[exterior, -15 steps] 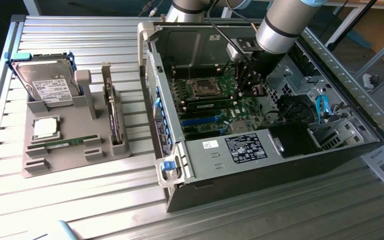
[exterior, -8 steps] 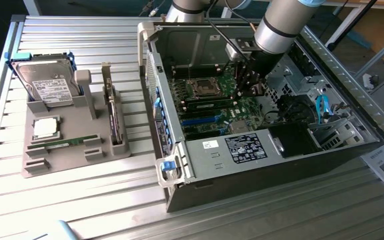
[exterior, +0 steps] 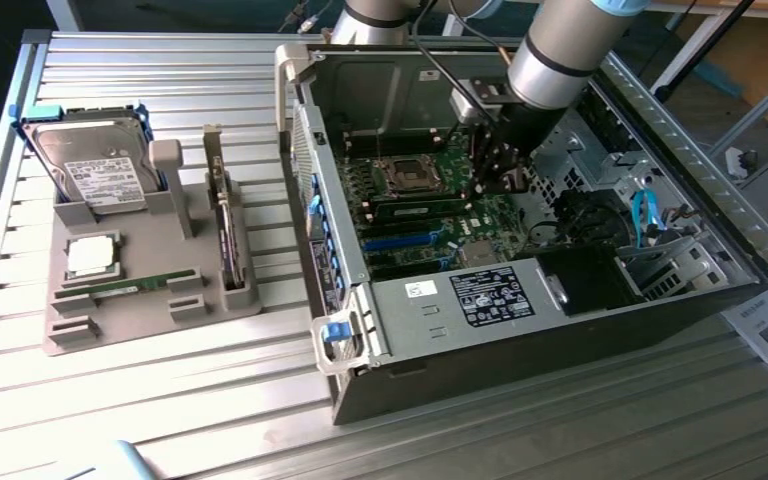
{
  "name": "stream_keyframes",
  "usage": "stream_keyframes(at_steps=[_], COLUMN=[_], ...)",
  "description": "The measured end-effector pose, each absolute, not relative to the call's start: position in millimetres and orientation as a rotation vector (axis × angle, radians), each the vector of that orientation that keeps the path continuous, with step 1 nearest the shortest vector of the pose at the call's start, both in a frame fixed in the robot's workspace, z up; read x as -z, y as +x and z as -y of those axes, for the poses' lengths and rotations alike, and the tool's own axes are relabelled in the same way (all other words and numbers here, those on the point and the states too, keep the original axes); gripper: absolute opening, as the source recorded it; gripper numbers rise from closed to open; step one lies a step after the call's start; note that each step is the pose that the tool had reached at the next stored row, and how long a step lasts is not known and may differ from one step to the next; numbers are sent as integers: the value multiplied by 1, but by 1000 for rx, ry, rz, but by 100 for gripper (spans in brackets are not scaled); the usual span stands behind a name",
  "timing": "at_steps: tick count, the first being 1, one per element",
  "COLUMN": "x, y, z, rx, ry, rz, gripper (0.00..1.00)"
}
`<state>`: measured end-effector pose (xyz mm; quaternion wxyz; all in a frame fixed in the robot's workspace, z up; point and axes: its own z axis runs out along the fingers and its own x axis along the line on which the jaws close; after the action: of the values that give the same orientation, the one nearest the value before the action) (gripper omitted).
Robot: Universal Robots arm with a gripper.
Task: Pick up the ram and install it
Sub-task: 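Press down the ram until it locks into place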
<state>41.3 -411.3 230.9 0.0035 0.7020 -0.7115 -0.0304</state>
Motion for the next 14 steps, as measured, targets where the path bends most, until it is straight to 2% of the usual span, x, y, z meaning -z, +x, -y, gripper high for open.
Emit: stream_keyframes(at_steps=[14], x=[-238], y=[41], z=[411], rx=[96], ry=[2200], rz=[2231], gripper=[10])
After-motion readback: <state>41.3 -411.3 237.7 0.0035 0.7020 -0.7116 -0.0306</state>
